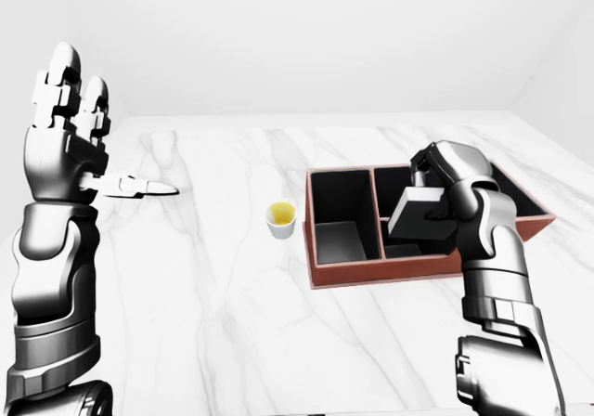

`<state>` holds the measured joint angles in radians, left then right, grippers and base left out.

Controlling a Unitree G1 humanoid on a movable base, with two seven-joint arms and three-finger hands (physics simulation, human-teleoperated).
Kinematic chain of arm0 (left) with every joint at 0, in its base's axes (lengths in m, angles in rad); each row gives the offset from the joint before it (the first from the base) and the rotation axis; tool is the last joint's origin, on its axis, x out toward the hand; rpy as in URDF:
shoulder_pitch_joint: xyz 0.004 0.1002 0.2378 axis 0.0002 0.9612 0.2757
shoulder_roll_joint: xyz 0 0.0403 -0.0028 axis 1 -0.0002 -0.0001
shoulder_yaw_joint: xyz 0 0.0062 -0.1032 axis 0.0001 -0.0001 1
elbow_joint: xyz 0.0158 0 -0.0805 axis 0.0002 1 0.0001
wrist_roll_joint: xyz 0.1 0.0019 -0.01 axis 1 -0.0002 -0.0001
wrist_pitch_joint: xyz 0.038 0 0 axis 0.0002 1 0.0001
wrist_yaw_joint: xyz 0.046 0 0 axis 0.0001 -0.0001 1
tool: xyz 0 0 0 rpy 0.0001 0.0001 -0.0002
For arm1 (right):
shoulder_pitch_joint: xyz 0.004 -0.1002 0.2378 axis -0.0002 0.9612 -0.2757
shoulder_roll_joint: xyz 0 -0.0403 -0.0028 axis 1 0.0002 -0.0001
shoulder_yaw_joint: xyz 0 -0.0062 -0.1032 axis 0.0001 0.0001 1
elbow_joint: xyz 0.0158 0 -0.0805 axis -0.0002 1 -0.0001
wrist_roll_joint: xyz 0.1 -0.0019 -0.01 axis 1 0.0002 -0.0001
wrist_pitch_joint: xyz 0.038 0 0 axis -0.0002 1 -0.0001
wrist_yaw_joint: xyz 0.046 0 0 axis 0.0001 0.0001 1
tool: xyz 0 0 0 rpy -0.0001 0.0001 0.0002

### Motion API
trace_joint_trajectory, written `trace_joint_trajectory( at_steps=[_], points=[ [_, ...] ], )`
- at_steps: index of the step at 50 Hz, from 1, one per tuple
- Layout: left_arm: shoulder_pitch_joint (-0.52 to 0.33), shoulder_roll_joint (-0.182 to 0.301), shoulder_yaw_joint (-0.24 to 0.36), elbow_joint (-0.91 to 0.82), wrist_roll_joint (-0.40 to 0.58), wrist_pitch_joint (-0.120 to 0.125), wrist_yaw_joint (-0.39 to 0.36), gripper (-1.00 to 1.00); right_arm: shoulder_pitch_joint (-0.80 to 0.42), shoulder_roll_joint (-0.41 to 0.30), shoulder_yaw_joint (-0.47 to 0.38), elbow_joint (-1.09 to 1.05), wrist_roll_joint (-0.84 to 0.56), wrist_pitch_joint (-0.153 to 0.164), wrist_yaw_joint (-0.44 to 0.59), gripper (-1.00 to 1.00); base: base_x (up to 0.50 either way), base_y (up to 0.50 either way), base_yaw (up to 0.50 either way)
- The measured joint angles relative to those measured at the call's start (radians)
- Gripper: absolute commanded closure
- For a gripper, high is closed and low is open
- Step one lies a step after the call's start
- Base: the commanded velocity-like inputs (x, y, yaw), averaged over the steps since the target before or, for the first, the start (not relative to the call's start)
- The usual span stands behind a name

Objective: Pick up the book and place it in the caddy.

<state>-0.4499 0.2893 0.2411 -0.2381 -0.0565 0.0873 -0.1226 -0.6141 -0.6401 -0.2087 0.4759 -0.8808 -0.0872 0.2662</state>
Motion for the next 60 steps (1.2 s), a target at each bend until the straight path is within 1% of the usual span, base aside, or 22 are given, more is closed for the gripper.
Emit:
trace_joint_trajectory(
  at_steps=[21, 38, 60],
  points=[
    [0.025, 0.000, 0.010, -0.005, -0.005, 0.000, 0.003, -1.00, -0.066, 0.010, 0.064, 0.213, -0.113, 0.000, -0.180, 1.00, 0.00, 0.00, 0.00],
    [0.039, 0.002, 0.018, -0.011, -0.009, 0.000, 0.004, -1.00, -0.114, 0.027, 0.108, 0.352, -0.164, 0.000, -0.283, 1.00, 0.00, 0.00, 0.00],
    [0.046, 0.005, 0.024, -0.013, -0.010, 0.000, 0.004, -1.00, -0.157, 0.062, 0.160, 0.501, -0.214, 0.000, -0.386, 1.00, 0.00, 0.00, 0.00]
  ],
)
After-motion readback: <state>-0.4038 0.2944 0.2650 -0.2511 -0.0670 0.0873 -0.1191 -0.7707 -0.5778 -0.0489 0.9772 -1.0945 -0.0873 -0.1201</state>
